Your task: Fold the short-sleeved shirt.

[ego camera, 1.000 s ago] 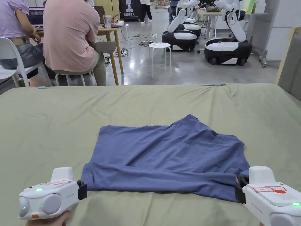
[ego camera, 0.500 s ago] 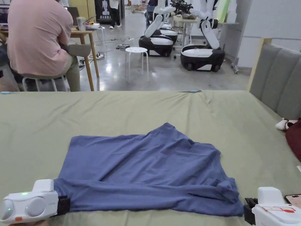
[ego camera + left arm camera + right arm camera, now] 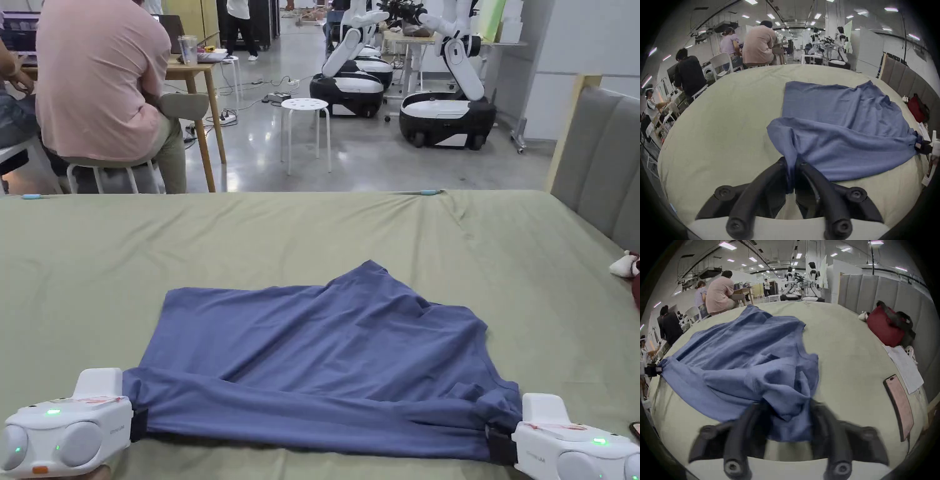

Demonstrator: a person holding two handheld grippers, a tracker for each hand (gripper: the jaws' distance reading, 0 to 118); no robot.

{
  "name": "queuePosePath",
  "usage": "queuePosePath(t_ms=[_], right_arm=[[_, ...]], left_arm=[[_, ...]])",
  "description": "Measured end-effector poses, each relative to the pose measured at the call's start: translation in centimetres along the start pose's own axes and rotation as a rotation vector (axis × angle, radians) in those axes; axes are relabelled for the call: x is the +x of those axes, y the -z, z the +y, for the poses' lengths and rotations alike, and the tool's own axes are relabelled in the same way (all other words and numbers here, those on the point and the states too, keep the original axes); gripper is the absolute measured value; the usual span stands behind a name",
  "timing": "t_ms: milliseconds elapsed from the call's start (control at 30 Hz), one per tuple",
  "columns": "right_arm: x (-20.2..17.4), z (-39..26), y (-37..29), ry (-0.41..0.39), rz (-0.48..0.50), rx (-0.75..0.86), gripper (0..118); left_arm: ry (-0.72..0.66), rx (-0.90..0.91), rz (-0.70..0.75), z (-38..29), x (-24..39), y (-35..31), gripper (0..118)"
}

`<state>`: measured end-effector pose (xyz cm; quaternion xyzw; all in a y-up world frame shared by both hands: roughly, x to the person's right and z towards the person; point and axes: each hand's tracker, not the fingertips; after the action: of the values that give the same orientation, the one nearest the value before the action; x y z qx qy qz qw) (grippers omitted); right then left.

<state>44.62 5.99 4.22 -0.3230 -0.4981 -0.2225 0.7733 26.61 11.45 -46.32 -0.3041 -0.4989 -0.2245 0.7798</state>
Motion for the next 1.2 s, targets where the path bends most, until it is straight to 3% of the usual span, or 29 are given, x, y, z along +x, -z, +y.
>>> queuePosePath(t_ms=[167,533,700,767,800,833,933,967,1133,1167,1200], right_arm=[[0.0,1.7,-2.7,-0.031,0.035,0.047,10],[1.5,1.6,-10.1,-0.059,0.085,-0.027,10],[1.1,-1.6,-9.7,-0.067,0.096,-0.090,10],[1.0,-2.6,-8.5,-0.036,0.096,-0.130,10],[0.8,-3.0,-8.0,-0.028,0.097,-0.130,14],[0.8,-3.2,-7.4,-0.012,0.089,-0.128,32],[-0.3,-2.3,-8.7,0.004,0.061,-0.104,112],[-1.0,-1.6,-9.6,-0.004,0.071,-0.041,118],[-6.5,2.0,-12.3,-0.045,0.103,0.210,118],[-7.9,2.3,-12.5,-0.064,0.100,0.262,116],[-9.0,2.5,-12.7,-0.082,0.108,0.307,107]], left_arm=[[0.075,0.034,0.003,0.7,0.7,-1.6,5],[-0.028,-0.011,-0.119,-2.3,-2.1,-6.1,5],[-0.084,-0.070,-0.153,-5.8,-3.2,-6.3,5],[-0.123,-0.086,-0.162,-6.8,-3.5,-5.4,5],[-0.143,-0.084,-0.172,-7.1,-3.6,-5.1,9],[-0.154,-0.083,-0.174,-7.2,-3.7,-5.1,30],[-0.100,-0.008,-0.154,-6.2,-3.5,-6.9,112],[-0.080,0.036,-0.153,-5.7,-3.4,-7.8,118],[0.013,0.162,-0.111,-2.7,0.0,-10.1,118],[0.034,0.181,-0.106,-2.4,1.0,-10.1,113],[0.053,0.202,-0.098,-2.2,1.9,-10.1,99]])
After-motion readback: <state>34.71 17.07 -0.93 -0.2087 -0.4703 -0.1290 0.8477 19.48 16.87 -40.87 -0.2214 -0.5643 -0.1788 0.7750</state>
